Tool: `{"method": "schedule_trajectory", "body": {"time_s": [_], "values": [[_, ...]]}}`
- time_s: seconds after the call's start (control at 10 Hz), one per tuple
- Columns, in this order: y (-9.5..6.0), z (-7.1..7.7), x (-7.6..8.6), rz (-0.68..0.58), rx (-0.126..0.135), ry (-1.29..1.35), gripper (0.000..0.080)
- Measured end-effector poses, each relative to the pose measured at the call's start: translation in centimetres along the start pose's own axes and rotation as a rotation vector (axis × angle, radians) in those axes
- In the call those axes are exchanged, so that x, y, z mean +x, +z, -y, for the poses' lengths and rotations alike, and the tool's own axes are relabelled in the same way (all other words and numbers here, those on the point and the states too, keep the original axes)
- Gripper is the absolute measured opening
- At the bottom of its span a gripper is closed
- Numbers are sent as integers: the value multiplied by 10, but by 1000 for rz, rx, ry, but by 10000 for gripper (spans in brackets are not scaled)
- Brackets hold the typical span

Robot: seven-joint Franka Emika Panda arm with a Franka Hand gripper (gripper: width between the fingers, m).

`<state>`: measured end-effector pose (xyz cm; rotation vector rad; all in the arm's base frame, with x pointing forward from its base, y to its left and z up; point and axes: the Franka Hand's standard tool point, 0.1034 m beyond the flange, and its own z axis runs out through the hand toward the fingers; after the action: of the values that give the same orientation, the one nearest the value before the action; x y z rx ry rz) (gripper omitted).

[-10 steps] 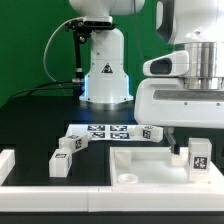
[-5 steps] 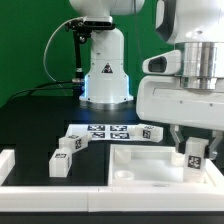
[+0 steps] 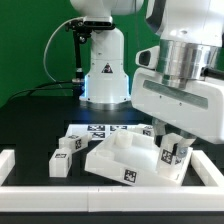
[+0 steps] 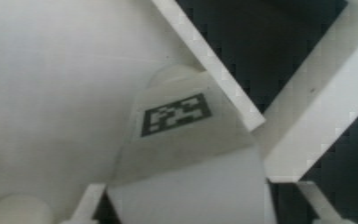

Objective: Assemble one leg

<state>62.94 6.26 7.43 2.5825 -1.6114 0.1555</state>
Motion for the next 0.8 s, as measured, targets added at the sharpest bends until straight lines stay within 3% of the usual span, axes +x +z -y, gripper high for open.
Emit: {"method": "schedule_trajectory", "body": {"time_s": [0.2,0.5,0.6,0.7,0.8], "values": [[1,-7,7,-8,-20,63,315],[1,-7,7,-7,-18,53,325],[-3,-4,6,-7,-10,29,546],[-14,2,6,-6,15,-10,546],[-26,5,8,-4,37,-32,632]]}}
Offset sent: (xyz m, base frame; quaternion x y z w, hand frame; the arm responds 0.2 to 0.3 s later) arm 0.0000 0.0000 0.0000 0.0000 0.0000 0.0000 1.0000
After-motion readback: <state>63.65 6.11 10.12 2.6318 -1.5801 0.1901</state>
